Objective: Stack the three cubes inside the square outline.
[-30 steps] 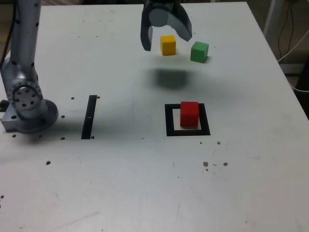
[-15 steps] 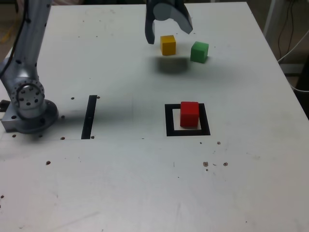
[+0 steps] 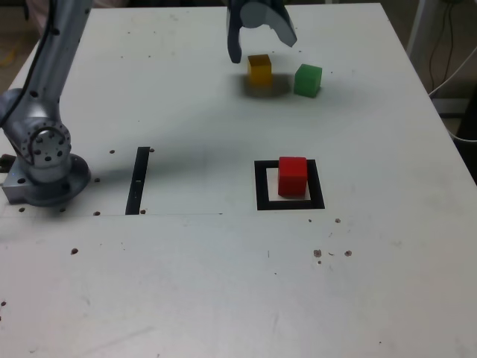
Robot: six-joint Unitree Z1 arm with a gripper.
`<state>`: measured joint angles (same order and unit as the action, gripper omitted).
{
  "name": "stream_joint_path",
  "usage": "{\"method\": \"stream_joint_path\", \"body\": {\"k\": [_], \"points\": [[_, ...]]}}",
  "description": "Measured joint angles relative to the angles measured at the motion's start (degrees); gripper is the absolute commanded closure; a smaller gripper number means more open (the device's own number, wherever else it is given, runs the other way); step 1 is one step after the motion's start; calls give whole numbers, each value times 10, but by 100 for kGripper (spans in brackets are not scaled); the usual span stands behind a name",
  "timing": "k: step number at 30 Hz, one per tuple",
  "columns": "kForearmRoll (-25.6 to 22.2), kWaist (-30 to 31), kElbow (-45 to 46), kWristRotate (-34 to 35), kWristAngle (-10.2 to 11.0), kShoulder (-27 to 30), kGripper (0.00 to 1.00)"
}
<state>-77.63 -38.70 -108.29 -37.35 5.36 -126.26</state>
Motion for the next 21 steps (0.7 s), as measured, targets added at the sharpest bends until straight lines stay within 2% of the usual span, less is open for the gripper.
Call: {"method": "stream_joint_path", "body": {"k": [9,14,18,21], "points": [[-4,-3,-22,-5,-2,-49,4],[-4,-3,-25,-5,-2,-57,9],[-4,-3,-26,-4,-1,-69,18],[-3,-3,-28,4,4,-70,34]]}}
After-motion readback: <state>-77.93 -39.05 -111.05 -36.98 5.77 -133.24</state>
